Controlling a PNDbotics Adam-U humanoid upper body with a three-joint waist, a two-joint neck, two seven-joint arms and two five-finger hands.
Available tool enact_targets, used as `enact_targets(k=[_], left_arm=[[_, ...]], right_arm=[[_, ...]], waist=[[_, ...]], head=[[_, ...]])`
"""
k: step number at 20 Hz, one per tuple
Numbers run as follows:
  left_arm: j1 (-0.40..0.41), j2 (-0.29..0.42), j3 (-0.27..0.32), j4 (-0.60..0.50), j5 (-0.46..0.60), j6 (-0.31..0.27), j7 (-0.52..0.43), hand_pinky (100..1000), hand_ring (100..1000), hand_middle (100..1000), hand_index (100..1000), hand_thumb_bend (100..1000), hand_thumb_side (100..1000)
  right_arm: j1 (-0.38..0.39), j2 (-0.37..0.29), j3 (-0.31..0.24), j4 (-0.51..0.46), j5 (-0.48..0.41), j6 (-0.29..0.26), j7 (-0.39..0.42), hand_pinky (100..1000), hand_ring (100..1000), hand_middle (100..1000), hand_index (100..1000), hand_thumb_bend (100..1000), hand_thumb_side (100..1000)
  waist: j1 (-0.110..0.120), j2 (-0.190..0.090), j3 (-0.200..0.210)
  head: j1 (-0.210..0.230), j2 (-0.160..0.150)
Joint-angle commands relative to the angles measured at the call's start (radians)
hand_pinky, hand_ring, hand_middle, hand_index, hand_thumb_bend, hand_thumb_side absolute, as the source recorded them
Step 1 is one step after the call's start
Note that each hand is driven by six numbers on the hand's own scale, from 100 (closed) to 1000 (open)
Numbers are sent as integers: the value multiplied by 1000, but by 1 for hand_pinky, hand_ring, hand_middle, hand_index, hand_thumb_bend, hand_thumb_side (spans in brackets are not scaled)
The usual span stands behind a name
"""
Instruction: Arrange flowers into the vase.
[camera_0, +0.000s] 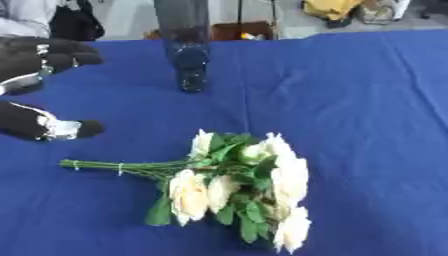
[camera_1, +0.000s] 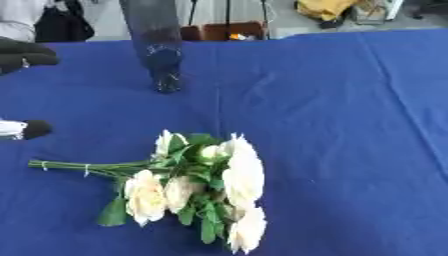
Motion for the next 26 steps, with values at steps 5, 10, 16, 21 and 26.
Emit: enact_targets(k=[5, 10, 16, 21, 26], left_arm=[[-68, -16, -40, -60, -10, 78, -113, 897, 932, 904, 1000, 541, 1000], [-85, -46, -58, -86, -2, 106, -188, 881, 931, 911, 1000, 533, 1000], [-80, -78, -84, -75, 7, 118, -244, 882, 940, 952, 1000, 557, 963], [-65, -80, -105, -76, -13, 94, -261, 893, 944, 952, 1000, 551, 965], [-42, -72, -109, -94, -17, 78, -260, 886, 944, 946, 1000, 539, 971]], right_arm=[[-5, -22, -6, -14, -3, 4, -1, 757, 828, 818, 844, 100, 799], [-5, -19, -5, -14, -3, 4, -1, 758, 828, 816, 844, 100, 798], [-7, -16, -3, -14, -4, 4, 1, 758, 828, 815, 844, 100, 796], [-7, -15, -4, -14, -5, 4, 0, 758, 828, 815, 843, 100, 795], [-6, -14, -4, -14, -4, 5, -1, 759, 828, 815, 844, 100, 794]], waist=[[-11, -27, 3], [-13, -25, 4], [-16, -21, 4], [-17, -20, 5], [-19, -18, 6]], head=[[-10, -24], [-8, -30], [-4, -33], [-4, -35], [-3, -39]])
